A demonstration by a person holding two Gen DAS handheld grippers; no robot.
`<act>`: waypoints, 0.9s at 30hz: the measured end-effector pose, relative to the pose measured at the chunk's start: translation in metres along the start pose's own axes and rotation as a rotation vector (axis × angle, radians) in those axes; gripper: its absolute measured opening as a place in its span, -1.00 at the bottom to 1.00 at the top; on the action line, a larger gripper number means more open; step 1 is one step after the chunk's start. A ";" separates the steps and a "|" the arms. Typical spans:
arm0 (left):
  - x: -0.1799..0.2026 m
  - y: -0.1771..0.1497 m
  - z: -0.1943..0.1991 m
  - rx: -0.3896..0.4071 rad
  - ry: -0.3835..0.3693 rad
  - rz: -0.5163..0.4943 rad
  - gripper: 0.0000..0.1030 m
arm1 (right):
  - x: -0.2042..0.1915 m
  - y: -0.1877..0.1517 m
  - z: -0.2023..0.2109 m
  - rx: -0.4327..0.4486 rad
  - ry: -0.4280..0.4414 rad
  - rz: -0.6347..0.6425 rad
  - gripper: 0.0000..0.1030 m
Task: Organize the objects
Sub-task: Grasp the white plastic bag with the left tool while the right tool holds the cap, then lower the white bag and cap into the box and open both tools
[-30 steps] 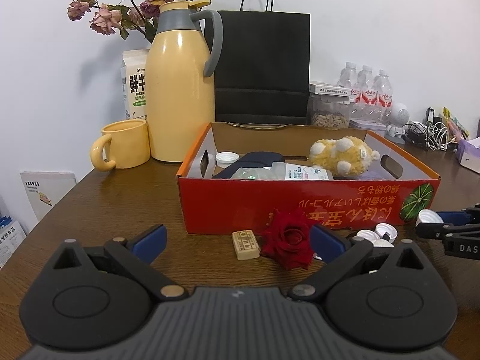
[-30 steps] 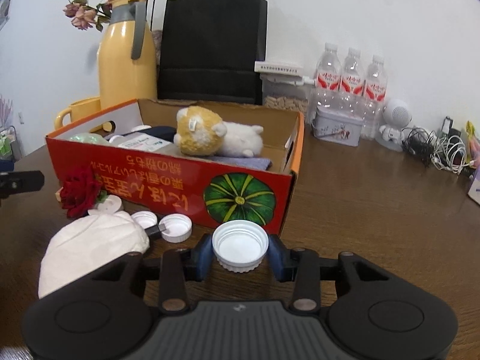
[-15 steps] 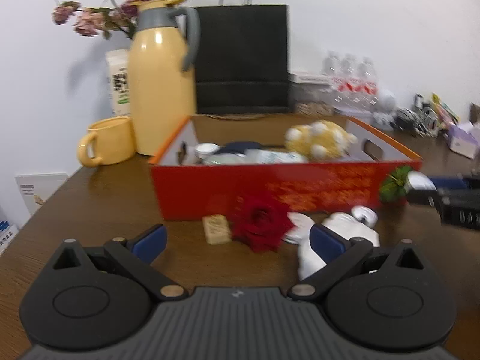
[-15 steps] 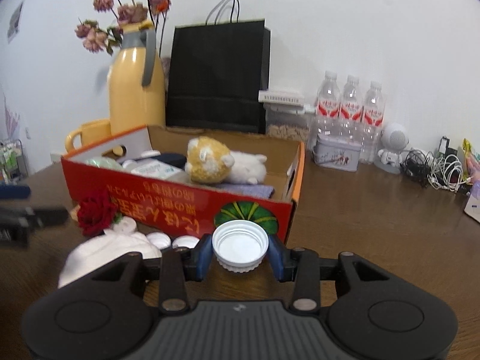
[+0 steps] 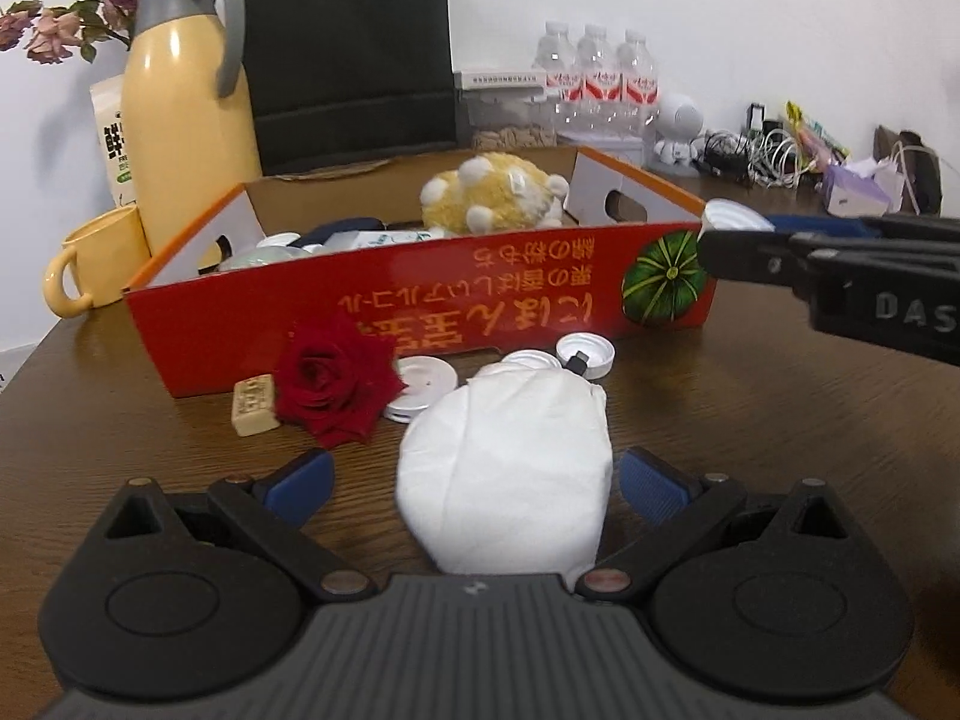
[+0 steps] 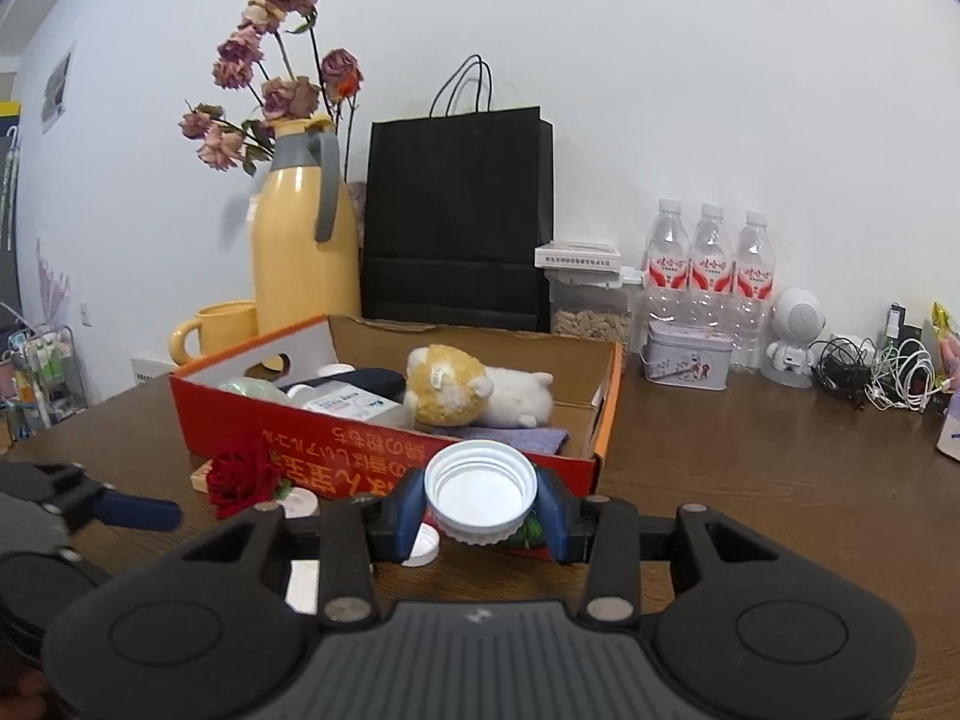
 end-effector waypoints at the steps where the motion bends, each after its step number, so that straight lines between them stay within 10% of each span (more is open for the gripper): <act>1: 0.001 0.000 -0.003 -0.008 0.000 0.002 1.00 | 0.000 0.000 0.000 0.002 0.002 -0.002 -0.25; 10: 0.005 -0.001 -0.017 -0.053 0.014 0.017 0.97 | -0.001 0.001 0.002 0.007 0.011 -0.013 -0.25; 13: 0.008 0.001 -0.012 -0.035 -0.003 0.019 0.50 | -0.001 0.000 0.001 0.004 0.010 -0.012 -0.25; 18: 0.012 0.006 0.000 0.012 -0.018 0.005 0.37 | -0.001 -0.002 0.001 -0.001 0.008 -0.009 -0.25; 27: 0.002 0.020 0.015 0.081 -0.014 0.061 0.37 | -0.001 -0.004 0.000 -0.005 0.007 -0.010 -0.25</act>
Point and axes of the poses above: each gripper's, at about its wrist camera, not at the fingertips, and z roughly against the way its jaws point, x to its right, y to its top, the point moved 9 cm from there along -z, roughly the way its jaws point, and after that the axes turned 12 degrees about x, right-handed, at the moved point
